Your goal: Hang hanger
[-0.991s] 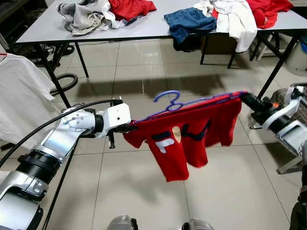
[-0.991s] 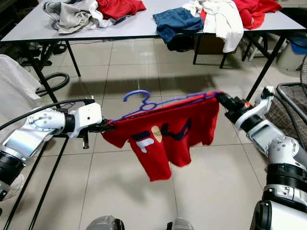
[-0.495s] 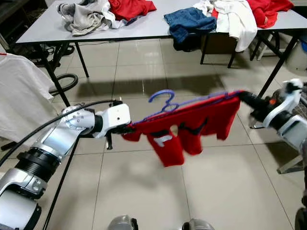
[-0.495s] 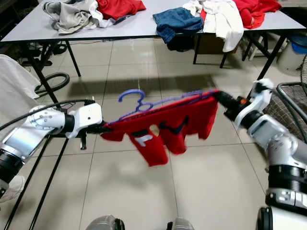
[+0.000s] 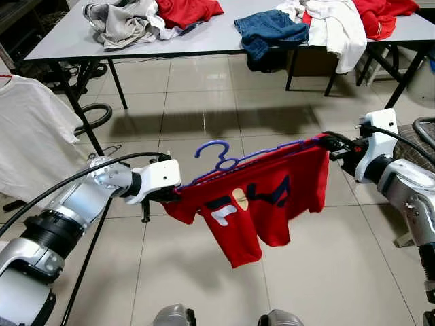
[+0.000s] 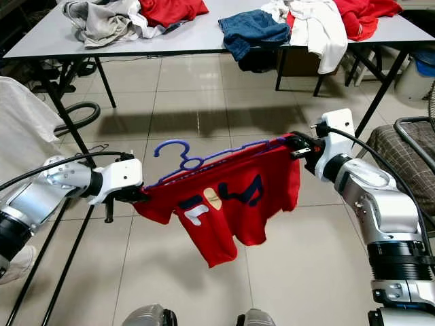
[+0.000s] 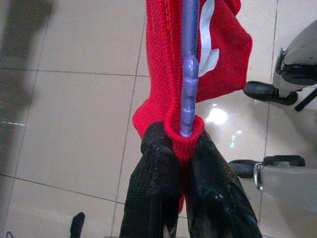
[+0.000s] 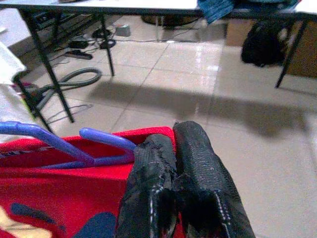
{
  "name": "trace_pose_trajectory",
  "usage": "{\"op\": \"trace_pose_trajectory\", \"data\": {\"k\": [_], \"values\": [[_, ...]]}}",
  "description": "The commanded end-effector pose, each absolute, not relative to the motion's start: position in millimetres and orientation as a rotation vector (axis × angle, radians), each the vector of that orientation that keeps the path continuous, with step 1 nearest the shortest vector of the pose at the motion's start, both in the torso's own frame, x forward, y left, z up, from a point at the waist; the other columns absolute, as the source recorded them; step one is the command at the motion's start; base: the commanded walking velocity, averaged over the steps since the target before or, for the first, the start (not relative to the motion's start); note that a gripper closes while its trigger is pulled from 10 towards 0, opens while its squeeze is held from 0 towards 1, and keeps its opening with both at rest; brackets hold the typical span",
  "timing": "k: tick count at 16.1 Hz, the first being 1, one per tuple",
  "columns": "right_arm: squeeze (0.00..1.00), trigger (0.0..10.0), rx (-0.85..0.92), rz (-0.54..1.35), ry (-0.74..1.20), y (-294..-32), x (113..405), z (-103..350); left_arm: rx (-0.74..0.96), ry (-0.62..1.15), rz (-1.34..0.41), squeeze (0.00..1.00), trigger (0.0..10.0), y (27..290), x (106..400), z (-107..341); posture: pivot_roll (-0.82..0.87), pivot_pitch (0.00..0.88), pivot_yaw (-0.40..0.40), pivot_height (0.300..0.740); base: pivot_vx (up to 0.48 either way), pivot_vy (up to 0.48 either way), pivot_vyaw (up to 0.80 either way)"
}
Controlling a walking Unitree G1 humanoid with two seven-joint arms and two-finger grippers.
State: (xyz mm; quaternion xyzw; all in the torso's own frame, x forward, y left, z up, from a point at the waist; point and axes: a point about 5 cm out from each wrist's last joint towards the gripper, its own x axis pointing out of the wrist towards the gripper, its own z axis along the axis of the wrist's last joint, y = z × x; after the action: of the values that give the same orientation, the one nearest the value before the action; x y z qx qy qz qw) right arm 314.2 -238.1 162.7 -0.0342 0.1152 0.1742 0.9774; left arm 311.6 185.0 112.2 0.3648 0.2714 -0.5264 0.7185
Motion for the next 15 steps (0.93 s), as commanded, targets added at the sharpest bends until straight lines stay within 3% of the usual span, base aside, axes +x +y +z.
{"op": "trace_pose_trajectory", "data": {"k": [1, 3, 7, 11, 13, 14, 15], "values": [[0.0, 0.0, -0.213, 0.03, 0.047, -292, 313, 211, 0.836, 0.986, -1.004, 0.0, 0.0, 252, 289, 82, -0.12, 0.0, 0.07, 0.74, 0.0, 0.0, 0.0], [0.0, 0.0, -0.53, 0.146, -0.026, -264, 313, 221, 0.837, 1.006, -1.018, 0.0, 0.0, 251, 288, 80, -0.12, 0.0, 0.072, 0.74, 0.0, 0.0, 0.0], [0.0, 0.0, -0.772, 0.159, -0.148, -236, 314, 223, 0.849, 1.0, -1.048, 0.0, 0.0, 243, 290, 82, -0.12, 0.0, 0.071, 0.74, 0.0, 0.0, 0.0], [0.0, 0.0, -0.686, 0.022, -0.359, -225, 312, 240, 0.87, 1.006, -1.086, 0.0, 0.0, 234, 291, 79, -0.12, 0.0, 0.07, 0.74, 0.0, 0.0, 0.0], [0.0, 0.0, -0.177, -0.036, -0.314, -239, 316, 236, 0.881, 1.021, -1.096, 0.0, 0.0, 234, 289, 77, -0.12, 0.0, 0.075, 0.74, 0.0, 0.0, 0.0], [0.0, 0.0, -0.177, -0.036, -0.314, -239, 316, 236, 0.881, 1.021, -1.096, 0.0, 0.0, 234, 289, 77, -0.12, 0.0, 0.075, 0.74, 0.0, 0.0, 0.0], [0.0, 0.0, 0.037, -0.028, -0.286, -247, 316, 233, 0.886, 1.029, -1.098, 0.0, 0.0, 235, 289, 77, -0.12, 0.0, 0.073, 0.74, 0.0, 0.0, 0.0]]}}
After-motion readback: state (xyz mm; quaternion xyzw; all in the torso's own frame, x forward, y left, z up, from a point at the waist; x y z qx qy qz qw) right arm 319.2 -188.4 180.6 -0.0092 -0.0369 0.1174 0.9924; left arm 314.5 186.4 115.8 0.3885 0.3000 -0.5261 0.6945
